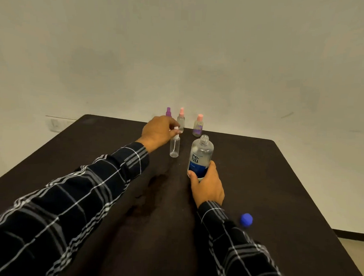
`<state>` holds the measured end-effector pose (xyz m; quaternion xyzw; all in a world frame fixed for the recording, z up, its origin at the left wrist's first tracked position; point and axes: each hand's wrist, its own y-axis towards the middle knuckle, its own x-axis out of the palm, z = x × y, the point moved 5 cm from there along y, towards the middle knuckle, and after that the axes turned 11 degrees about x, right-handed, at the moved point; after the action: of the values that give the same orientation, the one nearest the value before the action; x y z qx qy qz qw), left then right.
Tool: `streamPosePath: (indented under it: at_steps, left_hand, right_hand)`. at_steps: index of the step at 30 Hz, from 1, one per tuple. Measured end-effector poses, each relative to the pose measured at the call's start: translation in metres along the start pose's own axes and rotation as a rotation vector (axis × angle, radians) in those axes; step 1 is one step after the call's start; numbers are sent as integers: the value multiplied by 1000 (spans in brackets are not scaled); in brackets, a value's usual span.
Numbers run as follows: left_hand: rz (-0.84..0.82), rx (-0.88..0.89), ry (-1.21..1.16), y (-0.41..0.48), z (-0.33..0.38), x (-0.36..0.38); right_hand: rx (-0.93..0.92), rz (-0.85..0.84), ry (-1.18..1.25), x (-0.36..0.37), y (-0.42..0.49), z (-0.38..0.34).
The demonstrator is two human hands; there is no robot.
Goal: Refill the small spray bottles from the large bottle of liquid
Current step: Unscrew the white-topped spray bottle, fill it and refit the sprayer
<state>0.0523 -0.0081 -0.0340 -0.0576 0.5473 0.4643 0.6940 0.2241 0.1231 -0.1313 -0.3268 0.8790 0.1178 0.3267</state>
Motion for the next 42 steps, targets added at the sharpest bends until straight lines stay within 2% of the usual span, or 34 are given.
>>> streamPosePath:
  at_steps: [4, 9, 19, 22, 24, 28, 31, 33, 36, 39, 42]
  left_hand:
    - [-74, 16, -55, -49, 0, -20]
    - [-66, 24, -111, -99, 13, -32]
    - [-43, 40, -145, -152, 29, -43]
    - [-23, 10, -202, -163, 31, -43]
    - [-70, -20, -241, -170, 31, -34]
    - [-71, -70, -306, -186, 29, -23]
    - [-82, -96, -296, -199, 26, -24]
    - [-85, -103, -311, -212, 28, -27]
    - [-67, -121, -373, -227, 33, -27]
    - [-35, -145, -428, -237, 35, -24]
    - [1, -154, -522, -242, 36, -19]
  right_hand:
    - [17, -92, 75, -6, -14, 5]
    - [-14, -222, 75, -17, -41, 10]
    - [-88, -368, 6, -33, -80, 18]
    - [-61, -410, -8, -36, -81, 18]
    - [-5, -433, 0, -38, -81, 20]
    - [116, -229, 28, -53, -101, 21]
    - [-16, -130, -147, -53, -131, 9]
    - [-171, -143, -164, -45, -149, -5]
    - [-293, -217, 45, -24, -163, -29]
    - [-251, -208, 199, -4, -163, -46]
    - [-125, -160, 226, 4, -154, -49]
